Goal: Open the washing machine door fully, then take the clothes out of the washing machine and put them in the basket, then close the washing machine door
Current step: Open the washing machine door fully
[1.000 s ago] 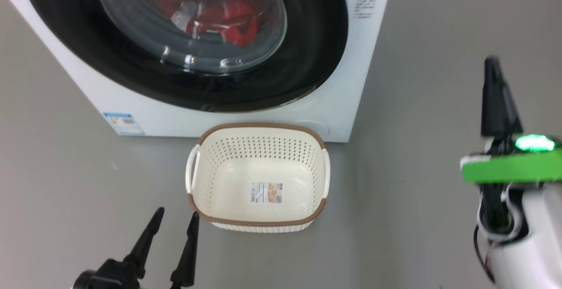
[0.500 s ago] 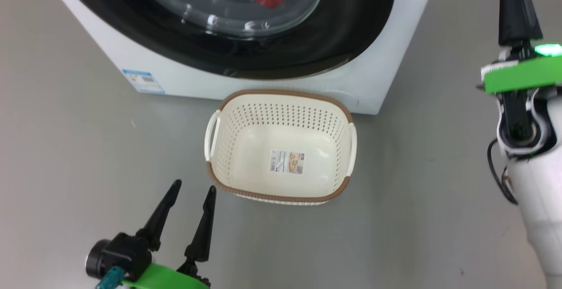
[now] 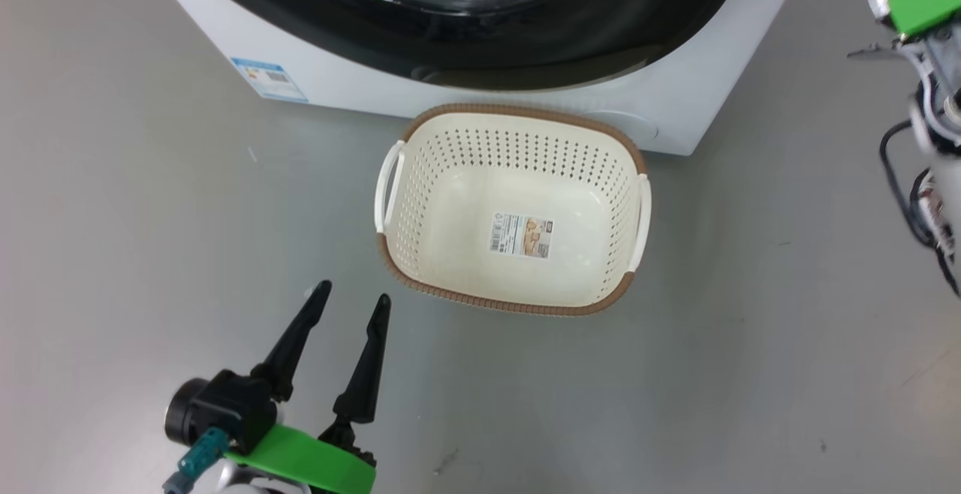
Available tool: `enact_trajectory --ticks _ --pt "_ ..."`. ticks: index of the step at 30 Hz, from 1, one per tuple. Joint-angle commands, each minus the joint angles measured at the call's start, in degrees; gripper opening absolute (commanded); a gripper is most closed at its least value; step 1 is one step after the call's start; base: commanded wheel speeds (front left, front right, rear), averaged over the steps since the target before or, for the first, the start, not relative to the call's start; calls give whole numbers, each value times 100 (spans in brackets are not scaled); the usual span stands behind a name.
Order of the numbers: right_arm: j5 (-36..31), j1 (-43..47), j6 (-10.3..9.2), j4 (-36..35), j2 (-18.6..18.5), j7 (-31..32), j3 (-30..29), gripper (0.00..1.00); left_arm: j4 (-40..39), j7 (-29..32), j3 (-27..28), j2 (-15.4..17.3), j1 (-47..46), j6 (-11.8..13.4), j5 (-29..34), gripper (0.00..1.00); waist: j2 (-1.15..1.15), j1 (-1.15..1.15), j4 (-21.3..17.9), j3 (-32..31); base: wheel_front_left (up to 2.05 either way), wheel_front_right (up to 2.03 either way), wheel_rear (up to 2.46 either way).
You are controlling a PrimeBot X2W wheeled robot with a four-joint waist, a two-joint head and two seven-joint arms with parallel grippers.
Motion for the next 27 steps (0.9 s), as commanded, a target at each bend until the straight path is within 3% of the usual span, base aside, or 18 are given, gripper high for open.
enact_trajectory --ticks 1,9,27 --pt "168 -186 5 -63 -14 208 77 0 -99 -70 145 117 -159 -32 -69 100 0 0 70 103 0 0 0" --pt "899 -813 5 452 -85 1396 158 0 -80 -70 70 126 -313 -32 -140 100 0 0 175 335 0 0 0" --pt "1391 -1576 5 1465 20 2693 273 0 -29 -70 -57 79 -457 -32 -230 100 0 0 296 543 0 0 0"
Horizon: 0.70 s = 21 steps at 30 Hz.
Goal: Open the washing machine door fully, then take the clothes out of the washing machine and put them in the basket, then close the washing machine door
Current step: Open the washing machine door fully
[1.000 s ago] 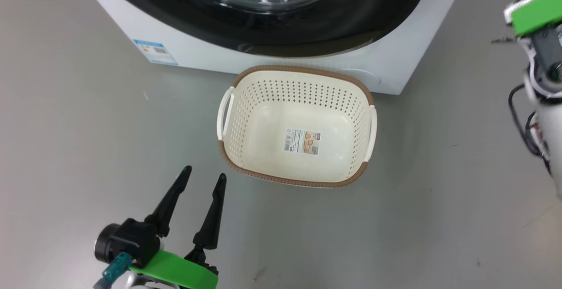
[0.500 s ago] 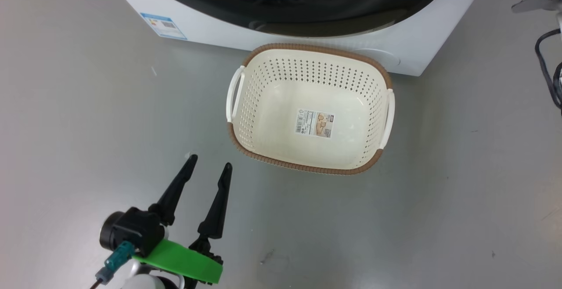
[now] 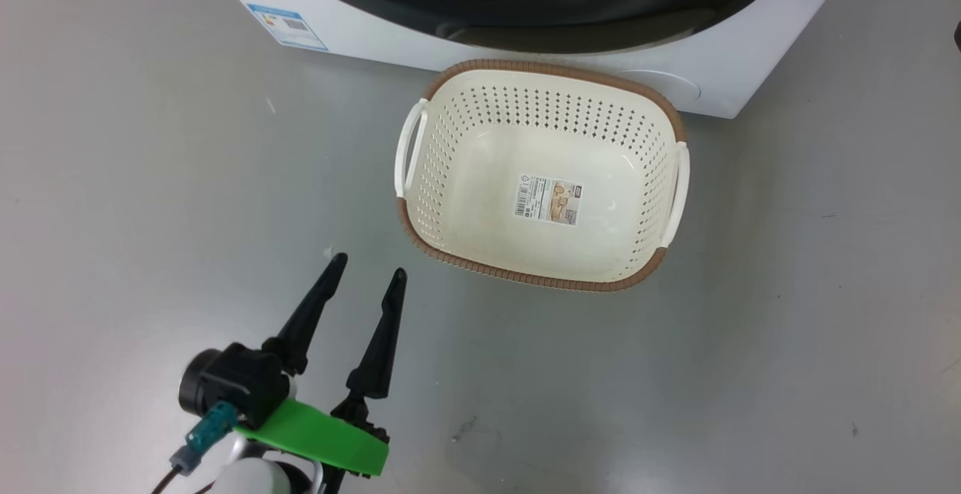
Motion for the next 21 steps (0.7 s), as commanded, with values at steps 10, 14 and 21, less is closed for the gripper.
enact_trajectory --ticks 10,14,21 --pt "196 24 6 9 327 682 209 0 -60 -69 122 64 -26 -32 -58 100 0 0 6 -96 0 0 0" --pt "243 238 6 -67 362 858 272 0 -36 -69 131 59 13 -32 -49 100 0 0 -1 -234 0 0 0" --pt "256 757 6 -357 439 1009 407 0 -20 -69 190 42 170 -32 -12 100 0 0 -33 -503 0 0 0"
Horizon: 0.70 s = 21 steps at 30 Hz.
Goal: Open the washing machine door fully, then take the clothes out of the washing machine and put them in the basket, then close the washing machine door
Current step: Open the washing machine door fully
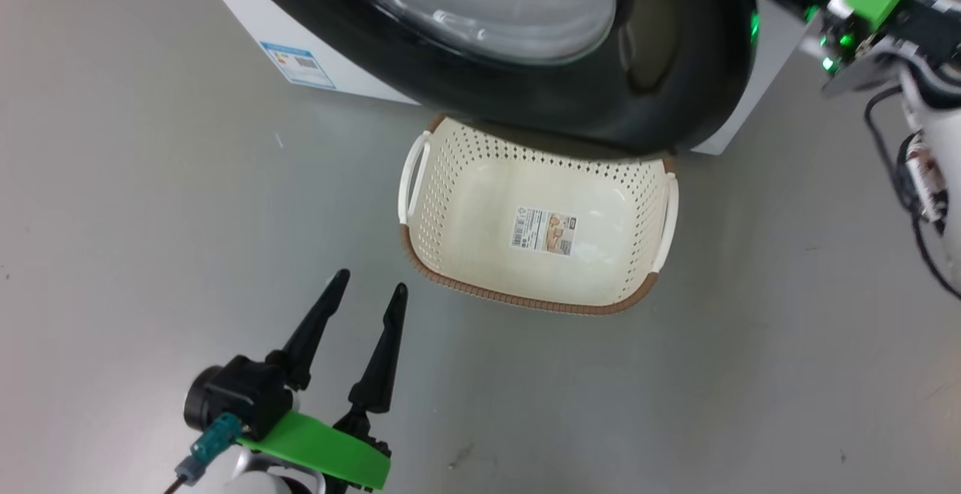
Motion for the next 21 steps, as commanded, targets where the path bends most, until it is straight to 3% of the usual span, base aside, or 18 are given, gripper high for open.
enact_trajectory --ticks 1,21 --pt "60 155 22 -205 148 77 72 0 -104 -69 213 73 81 -32 39 100 0 0 -19 -94 0 0 0" --pt "191 1272 22 -1236 418 446 411 0 -169 -69 355 43 351 -32 135 100 0 0 -106 -392 0 0 0"
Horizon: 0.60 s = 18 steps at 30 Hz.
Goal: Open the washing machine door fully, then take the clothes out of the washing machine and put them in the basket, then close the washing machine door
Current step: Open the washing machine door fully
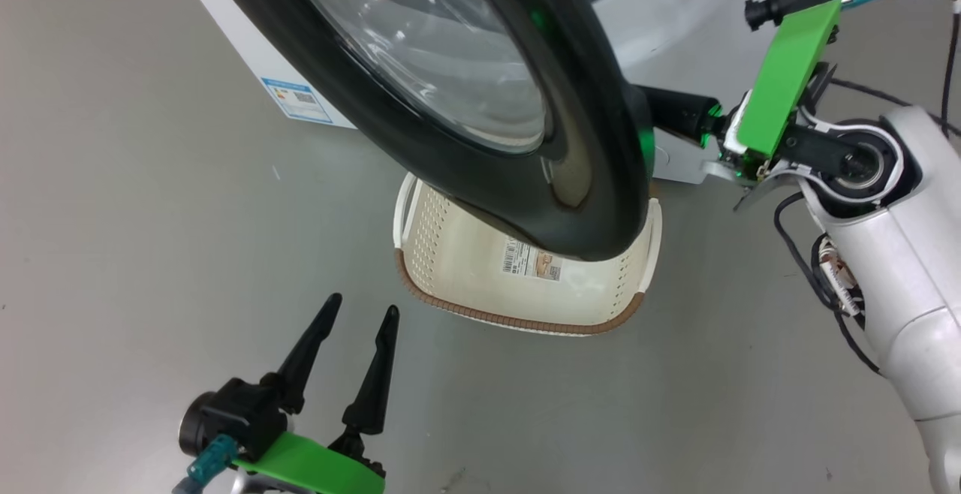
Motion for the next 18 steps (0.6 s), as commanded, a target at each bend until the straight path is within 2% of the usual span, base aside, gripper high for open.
enact_trajectory --ticks 1,13,18 --pt "22 165 22 -222 115 29 70 0 -155 -69 213 80 52 -32 74 100 0 0 -26 -25 0 0 0" --pt "-146 303 22 -338 128 -412 -56 0 -151 -69 205 80 14 -32 61 100 0 0 -67 -66 0 0 0" --pt "-216 394 22 -264 15 -608 -171 0 -143 -69 211 109 28 -32 63 100 0 0 -128 -139 0 0 0"
